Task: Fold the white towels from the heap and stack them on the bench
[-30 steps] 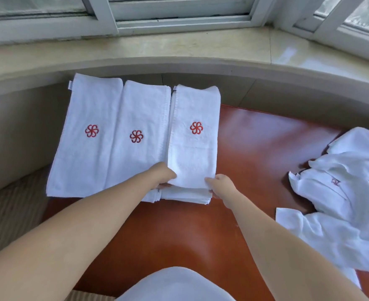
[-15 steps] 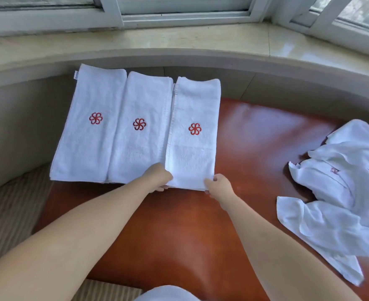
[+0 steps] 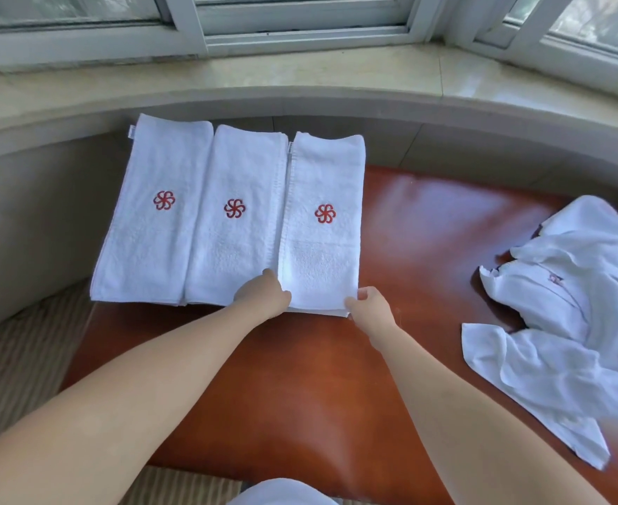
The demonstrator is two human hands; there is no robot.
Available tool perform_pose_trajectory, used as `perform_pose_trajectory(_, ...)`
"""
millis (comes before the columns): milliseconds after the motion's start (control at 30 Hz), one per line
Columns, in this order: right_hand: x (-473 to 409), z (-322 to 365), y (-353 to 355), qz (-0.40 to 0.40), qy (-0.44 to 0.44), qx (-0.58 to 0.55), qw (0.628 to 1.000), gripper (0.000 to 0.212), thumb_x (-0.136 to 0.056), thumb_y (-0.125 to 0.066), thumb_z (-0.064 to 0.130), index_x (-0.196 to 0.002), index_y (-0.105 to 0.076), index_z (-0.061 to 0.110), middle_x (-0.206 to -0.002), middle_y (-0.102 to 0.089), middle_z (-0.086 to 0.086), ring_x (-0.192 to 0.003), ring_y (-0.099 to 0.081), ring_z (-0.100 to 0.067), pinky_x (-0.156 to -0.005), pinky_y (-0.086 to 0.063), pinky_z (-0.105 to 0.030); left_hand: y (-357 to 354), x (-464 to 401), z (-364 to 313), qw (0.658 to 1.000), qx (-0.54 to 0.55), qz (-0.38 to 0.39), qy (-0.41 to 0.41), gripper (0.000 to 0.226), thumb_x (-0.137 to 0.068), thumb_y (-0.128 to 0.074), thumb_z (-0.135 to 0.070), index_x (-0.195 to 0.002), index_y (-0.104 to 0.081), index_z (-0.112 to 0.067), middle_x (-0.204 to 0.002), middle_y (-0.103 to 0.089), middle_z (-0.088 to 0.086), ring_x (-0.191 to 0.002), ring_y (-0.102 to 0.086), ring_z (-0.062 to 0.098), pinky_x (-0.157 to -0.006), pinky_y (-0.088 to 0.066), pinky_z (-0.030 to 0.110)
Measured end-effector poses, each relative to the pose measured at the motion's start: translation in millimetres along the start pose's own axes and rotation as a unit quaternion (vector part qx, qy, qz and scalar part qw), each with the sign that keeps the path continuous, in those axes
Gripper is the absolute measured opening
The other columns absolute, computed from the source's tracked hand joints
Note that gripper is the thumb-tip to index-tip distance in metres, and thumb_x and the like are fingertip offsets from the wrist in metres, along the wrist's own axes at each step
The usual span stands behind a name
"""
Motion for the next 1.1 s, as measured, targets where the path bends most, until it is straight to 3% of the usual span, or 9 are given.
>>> perform_pose_trajectory(100, 0, 5, 2, -0.001, 0.01, 0.008, 1.0, 0.04, -0.092, -0.057, 0.026, -0.131, -0.053, 0.017, -0.103, -0.064, 0.0, -0.085, -0.059, -0.015, -0.069, -0.046, -0.029, 9, 5, -6, 0.998, -0.061, -0.031, -0.008, 0.061, -0.099, -0.049, -0.035, -0.149, -0.023, -0.01, -0.085, -0.06, 0.001, -0.07, -0.058, 0.018, -0.052, -0.039, 0.03)
perform_pose_trajectory(200, -6, 16, 6, 0.006, 0.016, -0.005, 1.0, 0.043, -0.094, -0.058, 0.024, -0.135, -0.051, 0.015, -0.099, -0.059, 0.005, -0.084, -0.057, -0.011, -0.074, -0.047, -0.029, 19, 3, -21, 0.996, -0.073, -0.042, -0.04, 0.064, -0.101, -0.047, -0.033, -0.154, -0.017, -0.011, -0.088, -0.061, 0.002, -0.07, -0.057, 0.018, -0.054, -0.041, 0.03)
perform_pose_trajectory(300, -19, 33, 13, 0.007, 0.02, -0.022, 1.0, 0.047, -0.095, -0.059, 0.023, -0.14, -0.048, 0.013, -0.106, -0.059, 0.002, -0.094, -0.06, -0.018, -0.082, -0.051, -0.033, 28, -6, -41, 0.992, -0.075, -0.042, -0.092, 0.053, -0.102, -0.047, -0.033, -0.148, -0.029, -0.015, -0.096, -0.062, 0.004, -0.074, -0.06, 0.021, -0.063, -0.05, 0.034)
perform_pose_trajectory(433, -48, 62, 24, 0.006, 0.018, -0.063, 0.998, 0.055, -0.095, -0.063, 0.022, -0.146, -0.044, 0.013, -0.122, -0.058, -0.005, -0.089, -0.06, -0.013, -0.071, -0.048, -0.029, 45, -30, -71, 0.985, -0.073, -0.05, -0.149, 0.044, -0.101, -0.05, -0.033, -0.141, -0.042, -0.017, -0.133, -0.051, 0.006, -0.11, -0.057, 0.026, -0.081, -0.052, 0.039)
perform_pose_trajectory(667, -111, 121, 35, 0.039, 0.011, -0.133, 0.99, 0.058, -0.091, -0.069, 0.018, -0.144, -0.049, 0.005, -0.136, -0.061, -0.018, -0.117, -0.064, -0.031, -0.107, -0.051, -0.048, 74, -80, -113, 0.979, -0.094, -0.044, -0.178, 0.053, -0.098, -0.053, -0.029, -0.148, -0.039, -0.019, -0.147, -0.038, 0.006, -0.131, -0.042, 0.03, -0.092, -0.048, 0.041)
perform_pose_trajectory(800, -143, 165, 47, 0.021, 0.025, -0.152, 0.988, 0.051, -0.092, -0.069, 0.018, -0.139, -0.054, 0.008, -0.132, -0.063, -0.014, -0.118, -0.065, -0.031, -0.102, -0.054, -0.045, 87, -109, -129, 0.977, -0.098, -0.024, -0.187, 0.056, -0.1, -0.055, -0.029, -0.152, -0.035, -0.018, -0.156, -0.026, 0.003, -0.141, -0.031, 0.03, -0.103, -0.046, 0.044)
perform_pose_trajectory(900, -169, 193, 53, 0.009, 0.026, -0.168, 0.985, 0.048, -0.092, -0.07, 0.023, -0.135, -0.054, 0.01, -0.122, -0.066, -0.009, -0.101, -0.067, -0.023, -0.076, -0.058, -0.037, 98, -134, -137, 0.976, -0.097, -0.026, -0.194, 0.056, -0.1, -0.056, -0.026, -0.152, -0.036, -0.018, -0.157, -0.025, 0.003, -0.143, -0.027, 0.029, -0.107, -0.043, 0.046)
perform_pose_trajectory(967, -187, 209, 55, 0.002, 0.025, -0.183, 0.983, 0.046, -0.092, -0.071, 0.028, -0.132, -0.055, 0.012, -0.115, -0.066, -0.006, -0.093, -0.065, -0.017, -0.063, -0.051, -0.03, 107, -151, -145, 0.973, -0.109, -0.038, -0.202, 0.054, -0.099, -0.056, -0.027, -0.149, -0.039, -0.017, -0.154, -0.028, 0.004, -0.141, -0.028, 0.029, -0.105, -0.044, 0.045)
perform_pose_trajectory(1100, -223, 236, 52, 0.018, 0.031, -0.212, 0.977, 0.05, -0.084, -0.075, 0.04, -0.122, -0.061, 0.011, -0.114, -0.072, -0.011, -0.101, -0.072, -0.028, -0.086, -0.061, -0.045, 134, -183, -160, 0.96, -0.124, -0.129, -0.217, 0.05, -0.099, -0.052, -0.037, -0.144, -0.043, -0.018, -0.143, -0.042, 0.007, -0.132, -0.042, 0.031, -0.1, -0.047, 0.044)
Point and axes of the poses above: each hand's wrist, its own x-axis away from the middle knuckle, its own y-axis out of the back of the hand, z = x × y, the point moved 9 cm from there along -x, towards the middle knuckle
